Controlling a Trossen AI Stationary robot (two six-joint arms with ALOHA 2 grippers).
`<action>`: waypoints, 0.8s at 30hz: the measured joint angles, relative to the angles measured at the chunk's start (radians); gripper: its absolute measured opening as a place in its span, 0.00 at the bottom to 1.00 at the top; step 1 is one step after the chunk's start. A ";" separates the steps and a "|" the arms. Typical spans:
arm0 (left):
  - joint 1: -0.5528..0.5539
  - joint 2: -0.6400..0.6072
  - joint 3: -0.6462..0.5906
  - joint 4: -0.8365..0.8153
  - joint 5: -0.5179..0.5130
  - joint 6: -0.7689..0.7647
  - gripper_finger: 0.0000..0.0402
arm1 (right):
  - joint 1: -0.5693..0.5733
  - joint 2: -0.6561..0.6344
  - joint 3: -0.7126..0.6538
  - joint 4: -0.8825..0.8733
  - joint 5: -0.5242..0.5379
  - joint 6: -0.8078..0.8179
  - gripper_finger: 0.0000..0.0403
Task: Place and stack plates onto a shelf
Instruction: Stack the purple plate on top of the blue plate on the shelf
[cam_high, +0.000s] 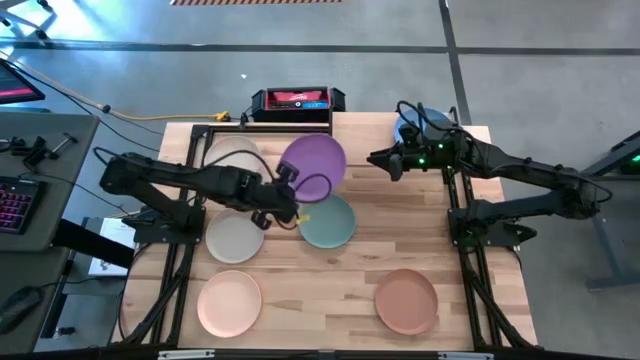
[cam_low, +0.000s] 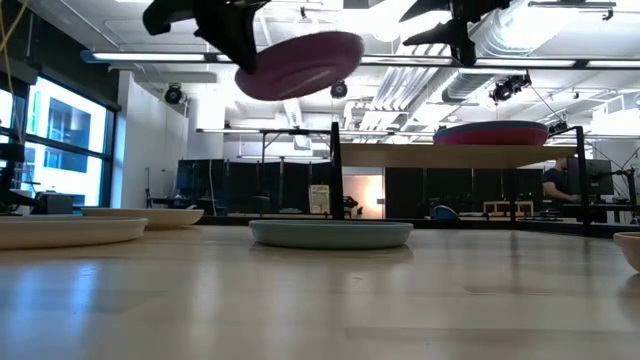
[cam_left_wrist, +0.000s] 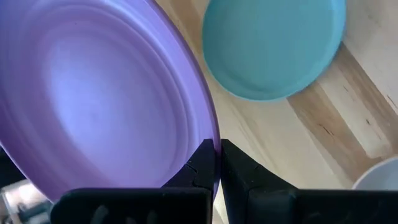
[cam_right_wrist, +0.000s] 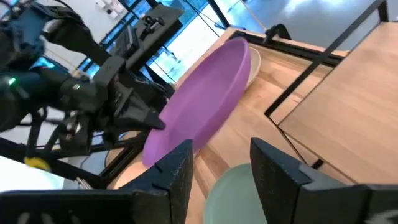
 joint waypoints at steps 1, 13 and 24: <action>-0.005 0.019 0.013 -0.011 -0.005 0.013 0.00 | 0.000 0.000 0.000 0.002 0.011 0.002 0.35; -0.039 0.189 0.089 -0.098 -0.081 0.089 0.00 | 0.025 0.002 0.000 -0.166 0.117 0.054 0.35; -0.069 0.239 0.117 -0.097 -0.102 0.089 0.00 | 0.105 0.111 0.000 -0.191 0.158 0.119 0.35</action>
